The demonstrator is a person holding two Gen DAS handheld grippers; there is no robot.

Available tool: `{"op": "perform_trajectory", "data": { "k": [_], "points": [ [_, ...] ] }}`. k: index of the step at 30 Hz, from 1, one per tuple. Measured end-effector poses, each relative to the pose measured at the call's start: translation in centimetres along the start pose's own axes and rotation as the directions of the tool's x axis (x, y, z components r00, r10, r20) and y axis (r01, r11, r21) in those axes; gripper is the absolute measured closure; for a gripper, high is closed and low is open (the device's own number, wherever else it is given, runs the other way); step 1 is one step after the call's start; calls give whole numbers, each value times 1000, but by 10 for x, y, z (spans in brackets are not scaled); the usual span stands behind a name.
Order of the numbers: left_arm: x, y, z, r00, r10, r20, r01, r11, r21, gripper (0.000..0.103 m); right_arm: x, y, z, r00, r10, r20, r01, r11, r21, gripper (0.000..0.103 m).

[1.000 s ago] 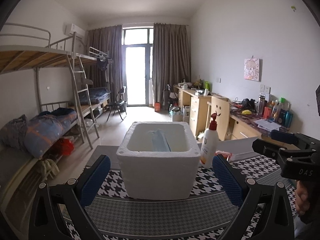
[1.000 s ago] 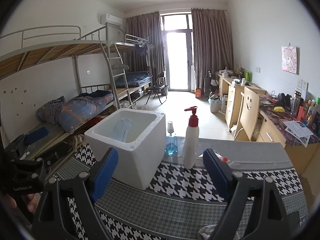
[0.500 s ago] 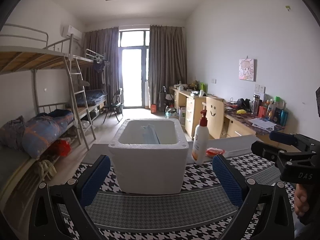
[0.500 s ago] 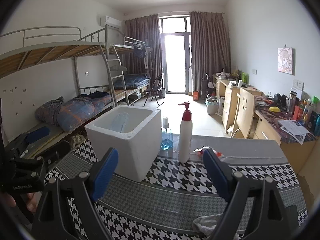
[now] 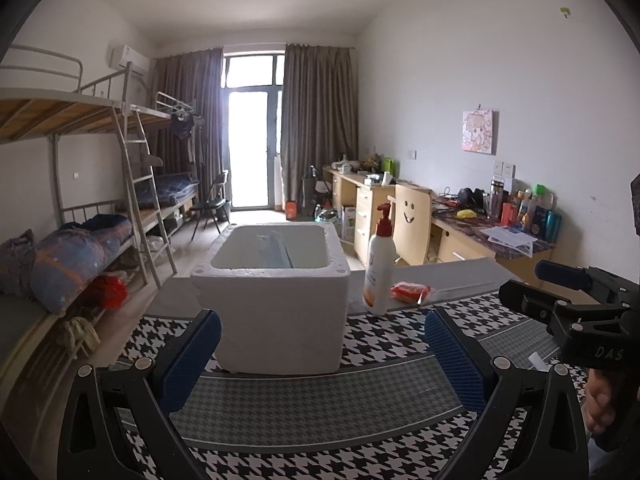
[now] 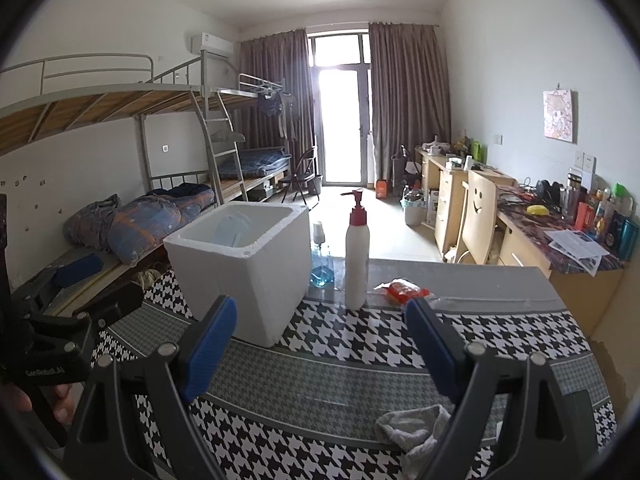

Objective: Organize soft objects
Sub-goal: 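Withdraw both tools from the box toward the grey cloth and white foam roll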

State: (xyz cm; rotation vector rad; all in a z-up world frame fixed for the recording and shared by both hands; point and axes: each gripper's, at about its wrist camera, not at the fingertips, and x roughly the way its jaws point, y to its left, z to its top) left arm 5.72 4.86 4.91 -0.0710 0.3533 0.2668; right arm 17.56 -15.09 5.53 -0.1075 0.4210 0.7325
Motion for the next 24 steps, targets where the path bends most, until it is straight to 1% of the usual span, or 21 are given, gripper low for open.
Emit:
{"op": "perform_trajectory", "data": {
  "k": [3, 9, 15, 24],
  "points": [
    [0, -4, -3, 1000, -15, -3, 15, 1000, 2, 1, 0, 0, -3, 1000, -13, -5, 13, 1000, 0, 14],
    [1, -10, -8, 999, -32, -15, 32, 999, 5, 1, -3, -3, -10, 1000, -13, -13, 13, 1000, 17, 14],
    [0, -20, -12, 998, -55, -11, 55, 998, 30, 1, -10, -4, -17, 999, -35, -7, 35, 999, 25, 14],
    [3, -34, -17, 995, -100, -30, 101, 994, 30, 1, -16, -12, -30, 997, -80, -8, 80, 996, 30, 14]
  ]
}}
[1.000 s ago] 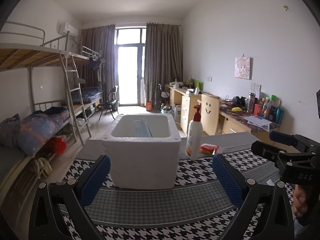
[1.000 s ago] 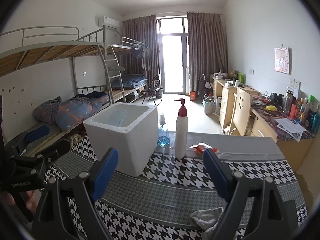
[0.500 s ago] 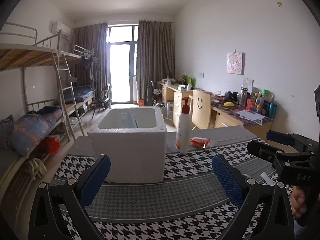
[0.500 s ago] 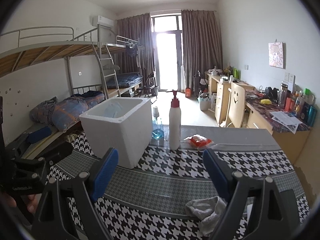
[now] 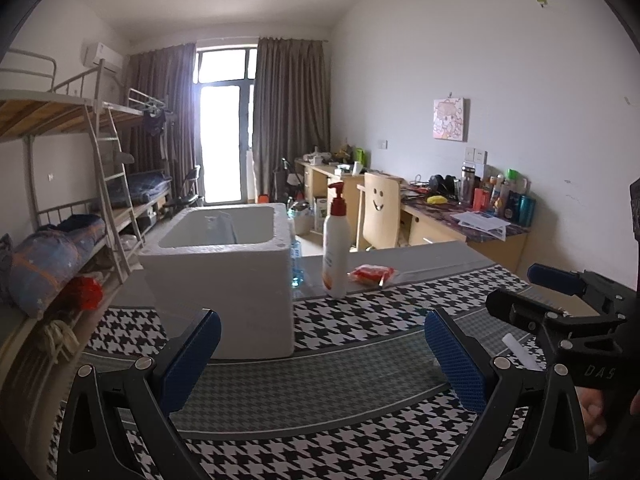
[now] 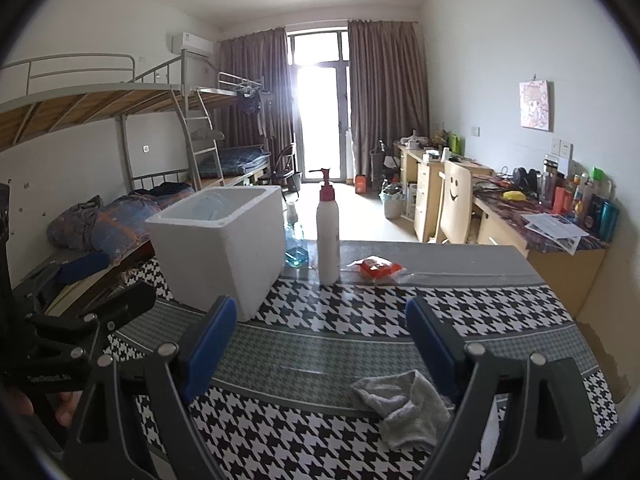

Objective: Organize soft objects
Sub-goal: 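Withdraw both tools from the box toward the grey cloth and white foam roll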

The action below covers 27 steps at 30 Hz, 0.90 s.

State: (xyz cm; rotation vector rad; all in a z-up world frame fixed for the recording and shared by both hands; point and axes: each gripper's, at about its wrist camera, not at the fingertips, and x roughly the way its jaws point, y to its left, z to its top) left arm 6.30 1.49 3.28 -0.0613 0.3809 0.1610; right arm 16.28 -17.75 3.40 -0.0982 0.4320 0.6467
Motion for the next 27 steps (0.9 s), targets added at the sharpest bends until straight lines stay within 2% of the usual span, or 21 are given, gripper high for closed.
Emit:
{"op": "perform_trajectory", "data": {
  "k": [9, 16, 27],
  "points": [
    [4, -16, -7, 997, -71, -15, 71, 997, 14, 1, -9, -15, -9, 999, -46, 1, 46, 999, 26, 14],
    [7, -24, -9, 997, -80, -24, 81, 997, 22, 1, -11, -26, -16, 997, -71, -9, 72, 996, 49, 14],
    [13, -38, -15, 989, -136, -54, 138, 990, 30, 1, -15, -43, -30, 993, -117, -31, 119, 990, 73, 14]
  ]
}}
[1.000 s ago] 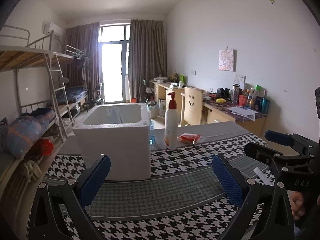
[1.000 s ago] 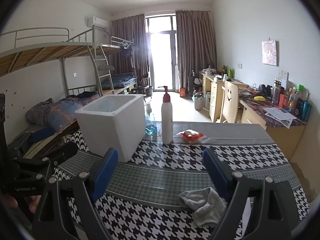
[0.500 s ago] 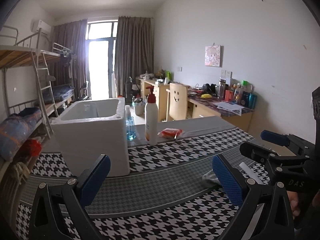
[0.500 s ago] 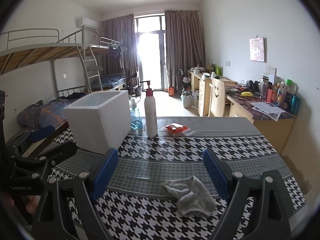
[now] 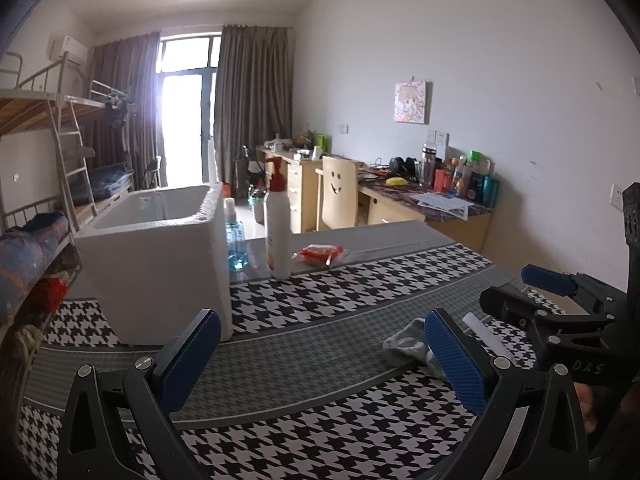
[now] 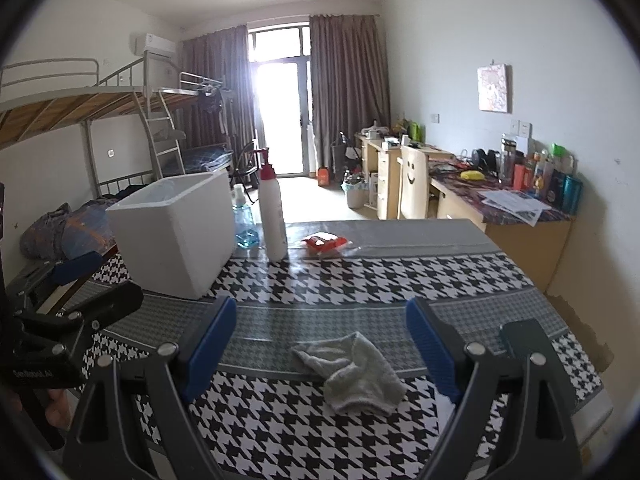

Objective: Organize soft objects
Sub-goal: 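Withdraw both tools from the box toward the grey cloth and white foam roll, then lower both tools toward the grey cloth and the white foam roll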

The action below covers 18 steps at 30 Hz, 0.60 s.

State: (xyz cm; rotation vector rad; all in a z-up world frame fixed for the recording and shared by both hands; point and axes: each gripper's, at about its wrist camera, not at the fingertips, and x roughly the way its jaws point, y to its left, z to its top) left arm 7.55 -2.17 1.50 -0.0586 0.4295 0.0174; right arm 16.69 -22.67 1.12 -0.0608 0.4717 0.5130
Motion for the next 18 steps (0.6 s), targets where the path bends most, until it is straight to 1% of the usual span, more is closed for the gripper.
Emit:
{"op": "perform_trajectory", "data": {
  "k": [3, 14, 18],
  "points": [
    [2, -4, 0, 1000, -13, -5, 13, 1000, 3, 1, 0, -4, -4, 1000, -15, -13, 15, 1000, 8, 14],
    [17, -25, -2, 998, -57, -36, 58, 998, 38, 1, -12, -26, -15, 997, -72, -19, 73, 996, 44, 14],
    [23, -29, -3, 996, -69, -52, 71, 997, 42, 1, -12, -29, -19, 994, -100, -32, 101, 994, 40, 14]
  ]
}}
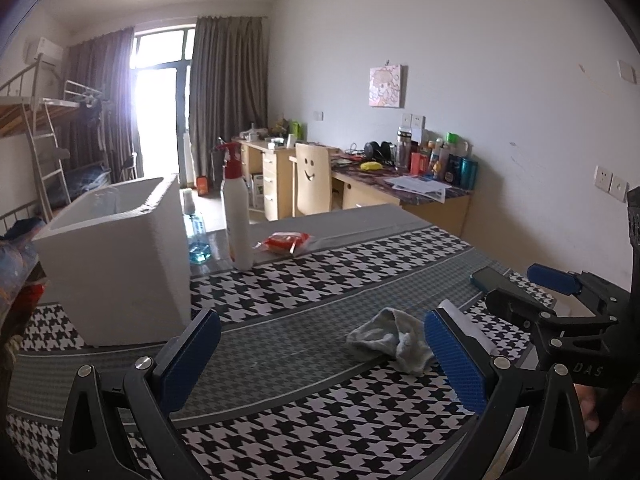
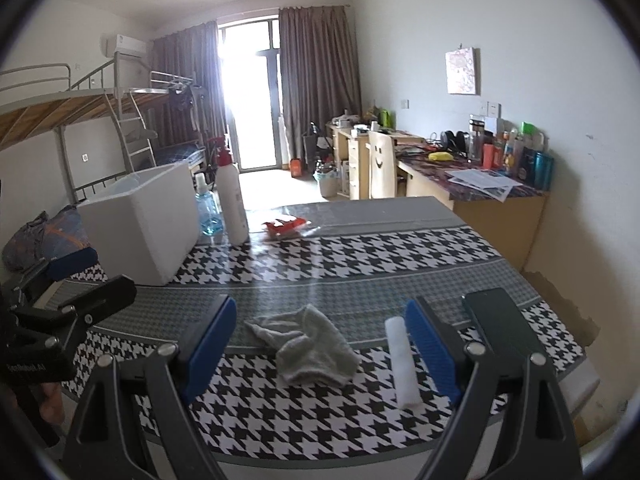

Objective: Organize soft objects
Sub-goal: 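Lower both tools toward the grey cloth and the white foam roll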

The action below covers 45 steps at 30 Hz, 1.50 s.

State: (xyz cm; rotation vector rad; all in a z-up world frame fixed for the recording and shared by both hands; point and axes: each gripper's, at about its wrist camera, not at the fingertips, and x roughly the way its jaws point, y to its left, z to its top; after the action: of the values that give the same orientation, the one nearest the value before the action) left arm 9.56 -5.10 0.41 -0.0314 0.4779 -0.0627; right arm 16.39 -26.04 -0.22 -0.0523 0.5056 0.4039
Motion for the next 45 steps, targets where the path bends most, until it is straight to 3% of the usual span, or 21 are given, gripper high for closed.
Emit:
{"op": "perform_trajectory", "data": {
  "k": [21, 45],
  "points": [
    [54, -27, -8, 991, -27, -134, 29, 999, 17, 1, 26, -33, -27, 995, -36, -98, 39, 999, 27, 14],
    [107, -53, -19, 960, -73, -271, 80, 997, 16, 1, 54, -63, -45, 979, -90, -184, 93, 996, 6, 14]
  ]
}}
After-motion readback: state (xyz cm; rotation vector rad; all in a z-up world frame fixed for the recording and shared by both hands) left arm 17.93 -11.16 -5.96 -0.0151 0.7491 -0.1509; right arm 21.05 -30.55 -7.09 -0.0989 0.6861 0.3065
